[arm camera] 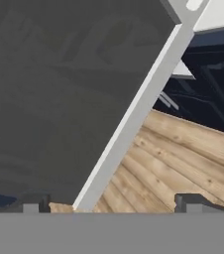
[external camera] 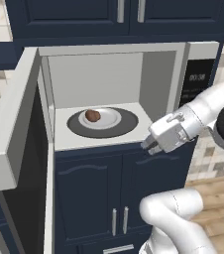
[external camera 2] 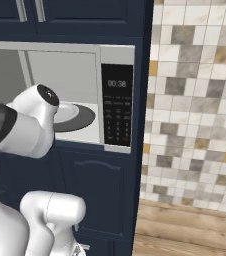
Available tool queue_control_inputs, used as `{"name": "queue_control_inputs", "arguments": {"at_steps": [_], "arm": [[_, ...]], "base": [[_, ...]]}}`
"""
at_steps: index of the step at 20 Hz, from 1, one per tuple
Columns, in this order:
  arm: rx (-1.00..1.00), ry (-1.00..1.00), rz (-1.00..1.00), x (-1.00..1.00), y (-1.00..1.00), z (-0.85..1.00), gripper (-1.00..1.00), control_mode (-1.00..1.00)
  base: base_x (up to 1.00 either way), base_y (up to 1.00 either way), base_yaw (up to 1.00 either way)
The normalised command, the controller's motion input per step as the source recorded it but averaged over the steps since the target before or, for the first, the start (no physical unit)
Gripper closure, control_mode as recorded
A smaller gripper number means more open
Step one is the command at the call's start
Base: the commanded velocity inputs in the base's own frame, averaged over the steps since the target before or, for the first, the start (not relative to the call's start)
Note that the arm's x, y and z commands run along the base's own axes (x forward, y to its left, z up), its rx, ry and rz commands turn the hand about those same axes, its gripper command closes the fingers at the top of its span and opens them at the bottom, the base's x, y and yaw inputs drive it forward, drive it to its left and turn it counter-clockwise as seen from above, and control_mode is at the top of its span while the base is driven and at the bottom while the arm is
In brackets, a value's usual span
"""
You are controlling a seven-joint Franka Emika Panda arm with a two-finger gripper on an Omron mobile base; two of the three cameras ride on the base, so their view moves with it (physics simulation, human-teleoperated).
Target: Retrieve the reheated potato from the microwave, then place the potato, cheese, and condiment on the cutting board.
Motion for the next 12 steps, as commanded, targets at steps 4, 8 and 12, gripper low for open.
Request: {"name": "queue_control_inputs", "arguments": {"at_steps": [4,8,12], "arm": [[-0.20,0.00,-0.04,0.44,-0.01,0.00,-1.00,-1.00],[-0.26,-0.03,-0.08,0.39,0.00,0.00,-1.00,-1.00],[-0.24,-0.06,-0.10,0.47,0.00,0.00,-1.00,-1.00]], "base": [[0.00,0.00,0.00],[0.00,0.00,0.00],[0.00,0.00,0.00]]}}
